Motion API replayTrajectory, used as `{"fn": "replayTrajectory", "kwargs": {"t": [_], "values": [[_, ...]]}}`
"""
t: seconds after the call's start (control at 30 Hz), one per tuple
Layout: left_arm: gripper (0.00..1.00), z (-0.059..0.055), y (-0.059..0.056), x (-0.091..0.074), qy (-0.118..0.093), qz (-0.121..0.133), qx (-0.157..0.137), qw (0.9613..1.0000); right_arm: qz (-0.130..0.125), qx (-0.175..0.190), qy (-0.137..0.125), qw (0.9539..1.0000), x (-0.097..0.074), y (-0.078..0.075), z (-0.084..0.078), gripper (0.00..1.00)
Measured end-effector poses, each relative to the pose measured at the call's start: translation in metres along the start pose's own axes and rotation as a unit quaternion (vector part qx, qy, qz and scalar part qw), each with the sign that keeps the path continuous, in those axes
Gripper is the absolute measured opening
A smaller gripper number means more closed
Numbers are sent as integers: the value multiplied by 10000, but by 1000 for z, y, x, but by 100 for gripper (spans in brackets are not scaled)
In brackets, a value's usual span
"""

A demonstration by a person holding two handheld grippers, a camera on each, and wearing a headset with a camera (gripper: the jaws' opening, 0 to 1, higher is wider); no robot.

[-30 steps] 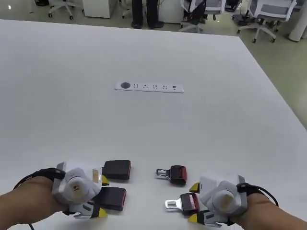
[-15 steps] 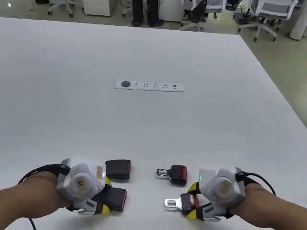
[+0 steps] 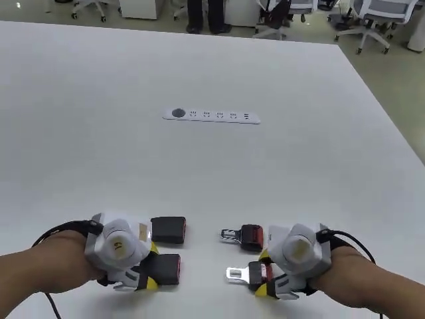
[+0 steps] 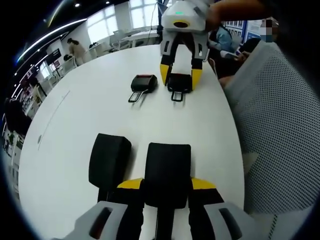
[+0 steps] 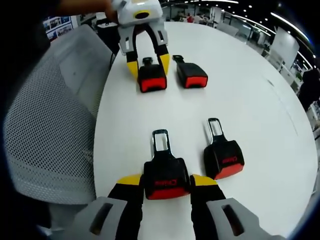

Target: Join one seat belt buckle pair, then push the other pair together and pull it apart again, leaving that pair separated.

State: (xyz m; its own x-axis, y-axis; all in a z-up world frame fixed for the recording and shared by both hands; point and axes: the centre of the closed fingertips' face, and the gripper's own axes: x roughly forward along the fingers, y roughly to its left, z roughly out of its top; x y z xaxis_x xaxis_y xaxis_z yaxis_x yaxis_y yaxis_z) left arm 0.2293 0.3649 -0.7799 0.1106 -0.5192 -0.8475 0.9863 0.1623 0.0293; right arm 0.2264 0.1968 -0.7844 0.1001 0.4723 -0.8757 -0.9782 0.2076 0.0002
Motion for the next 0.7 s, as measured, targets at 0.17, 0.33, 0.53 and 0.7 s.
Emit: {"fn": "replayTrajectory", "kwargs": {"t": [0.17, 0.33, 0.53, 0.7], "values": [[35, -1, 1, 0, 37, -51, 7, 10000, -34, 20, -153, 9999, 9, 4, 18, 34], [35, -1, 1, 1, 60, -91, -11, 9999, -80, 40, -235, 9997, 15, 6, 33, 34], [35, -2, 0, 1, 71, -89, -4, 9999, -98, 25, -311, 9995, 23, 8, 49, 34], [34, -2, 1, 2, 116, -99, 17, 9999, -93, -39, -377, 9992, 30, 13, 63, 33]]}}
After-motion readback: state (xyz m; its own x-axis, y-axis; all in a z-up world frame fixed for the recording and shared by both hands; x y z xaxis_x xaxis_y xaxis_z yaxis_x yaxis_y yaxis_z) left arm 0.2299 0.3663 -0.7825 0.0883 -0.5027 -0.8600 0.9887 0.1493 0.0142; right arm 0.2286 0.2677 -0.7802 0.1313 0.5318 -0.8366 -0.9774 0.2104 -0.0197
